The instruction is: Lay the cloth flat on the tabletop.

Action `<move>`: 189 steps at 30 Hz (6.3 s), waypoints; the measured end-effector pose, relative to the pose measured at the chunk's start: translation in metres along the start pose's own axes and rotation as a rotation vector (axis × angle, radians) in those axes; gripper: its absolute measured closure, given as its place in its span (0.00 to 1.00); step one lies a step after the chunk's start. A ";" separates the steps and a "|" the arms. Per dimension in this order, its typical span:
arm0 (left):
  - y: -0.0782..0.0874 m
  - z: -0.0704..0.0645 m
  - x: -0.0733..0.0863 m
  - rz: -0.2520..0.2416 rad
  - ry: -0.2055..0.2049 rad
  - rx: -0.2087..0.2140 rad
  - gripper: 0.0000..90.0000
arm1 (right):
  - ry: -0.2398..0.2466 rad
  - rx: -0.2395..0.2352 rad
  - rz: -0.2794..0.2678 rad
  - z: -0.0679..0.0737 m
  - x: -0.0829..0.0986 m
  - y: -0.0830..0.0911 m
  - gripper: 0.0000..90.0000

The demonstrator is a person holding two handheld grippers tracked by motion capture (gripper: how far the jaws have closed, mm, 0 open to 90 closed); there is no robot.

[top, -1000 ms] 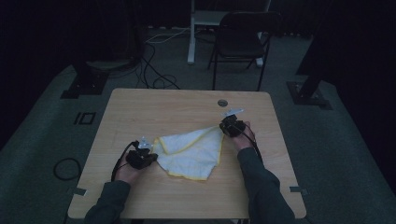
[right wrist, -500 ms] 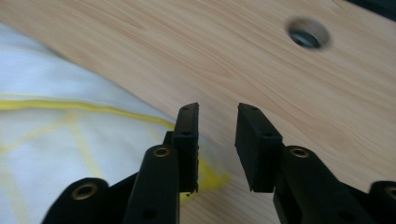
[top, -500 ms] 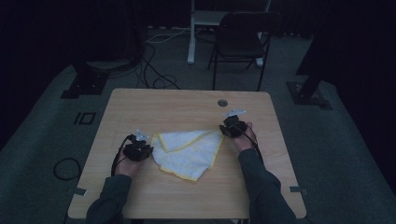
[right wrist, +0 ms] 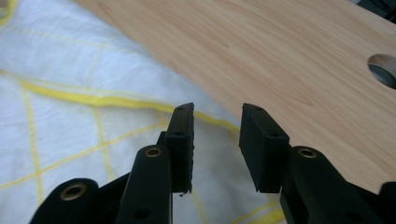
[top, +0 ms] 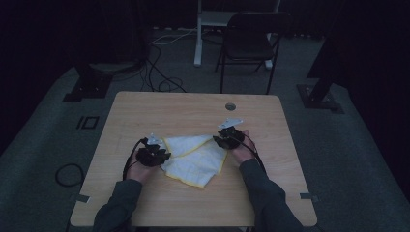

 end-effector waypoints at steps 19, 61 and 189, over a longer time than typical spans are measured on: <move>-0.009 -0.007 0.000 0.030 -0.011 -0.016 1.00 | 0.059 -0.050 -0.023 0.038 0.011 0.012 0.73; -0.031 -0.010 -0.004 0.018 -0.115 -0.114 0.69 | 0.076 -0.115 0.000 0.077 0.043 0.011 0.71; 0.013 -0.031 -0.035 -0.112 0.067 -0.035 0.99 | 0.153 -0.214 -0.022 0.136 0.047 0.039 0.84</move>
Point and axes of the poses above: each handheld gripper's, and its own axes: y roughly backward along the jaws, x roughly out of its underside, z roughly to its left, the point moved 10 cm from there along -y, roughly forward along the jaws, and after that the axes turned 14 degrees about y, right-handed, at the moved point
